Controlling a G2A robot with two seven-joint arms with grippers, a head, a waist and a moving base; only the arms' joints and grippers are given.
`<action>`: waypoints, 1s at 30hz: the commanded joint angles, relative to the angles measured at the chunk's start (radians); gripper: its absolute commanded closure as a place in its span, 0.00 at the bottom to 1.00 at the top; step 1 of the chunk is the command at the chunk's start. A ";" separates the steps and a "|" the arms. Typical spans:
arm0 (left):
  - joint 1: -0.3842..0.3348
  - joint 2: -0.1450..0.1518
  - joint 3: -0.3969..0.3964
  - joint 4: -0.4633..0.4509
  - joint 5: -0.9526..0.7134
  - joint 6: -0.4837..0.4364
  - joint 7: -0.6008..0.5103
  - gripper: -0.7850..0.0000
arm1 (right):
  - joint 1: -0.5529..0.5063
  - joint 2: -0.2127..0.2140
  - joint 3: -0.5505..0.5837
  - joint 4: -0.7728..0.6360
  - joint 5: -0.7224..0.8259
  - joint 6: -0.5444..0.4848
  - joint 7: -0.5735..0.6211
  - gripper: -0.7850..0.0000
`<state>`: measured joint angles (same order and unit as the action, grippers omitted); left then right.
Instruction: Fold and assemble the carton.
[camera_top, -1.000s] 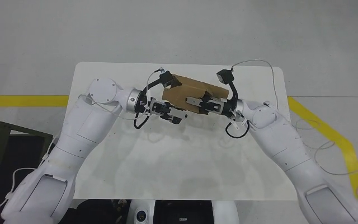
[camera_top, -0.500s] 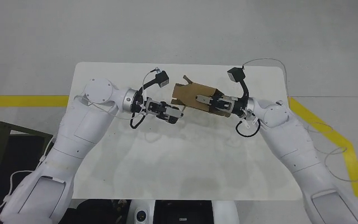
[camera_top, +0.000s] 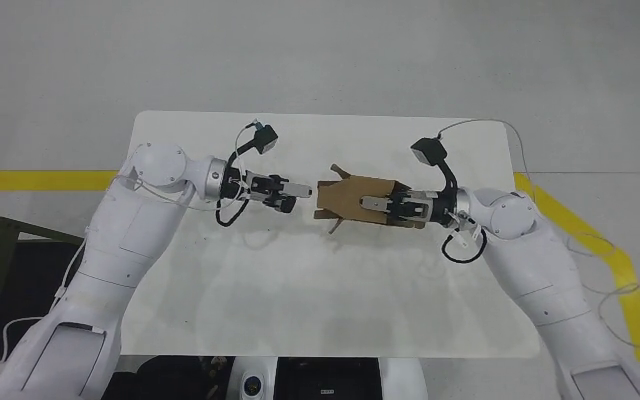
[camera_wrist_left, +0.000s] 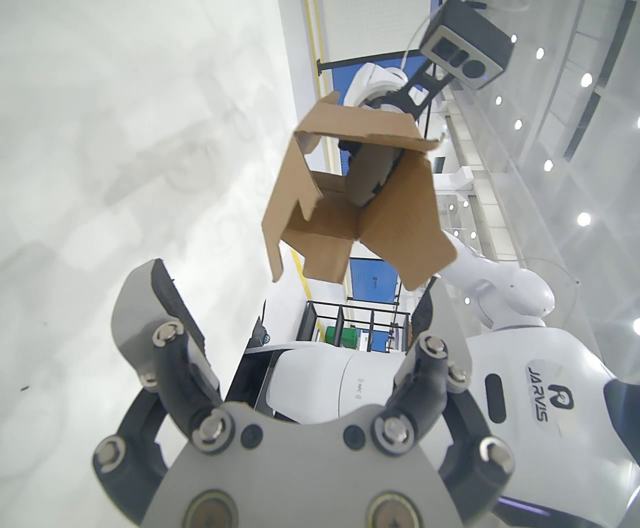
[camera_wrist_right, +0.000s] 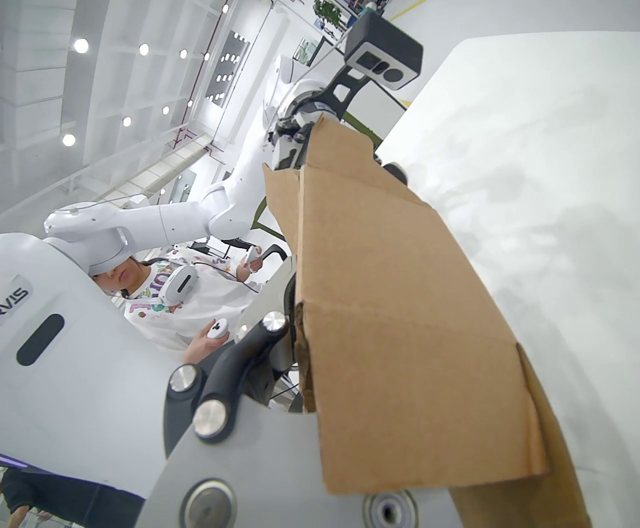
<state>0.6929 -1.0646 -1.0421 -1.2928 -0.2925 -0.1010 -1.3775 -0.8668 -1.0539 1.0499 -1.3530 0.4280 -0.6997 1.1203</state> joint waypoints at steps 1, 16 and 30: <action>-0.005 0.001 0.012 -0.009 0.052 0.025 0.018 0.00 | -0.006 0.005 0.003 -0.017 0.013 0.004 0.004 1.00; -0.047 -0.013 0.090 0.022 0.184 0.092 0.104 0.00 | -0.017 0.031 -0.016 -0.045 0.075 -0.004 -0.004 1.00; 0.009 0.004 0.043 0.000 0.174 0.082 0.134 0.00 | 0.000 0.032 -0.040 0.025 0.081 -0.038 -0.038 1.00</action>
<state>0.6965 -1.0622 -0.9984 -1.2895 -0.1270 -0.0241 -1.2395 -0.8679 -1.0211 1.0117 -1.3306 0.5066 -0.7368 1.0832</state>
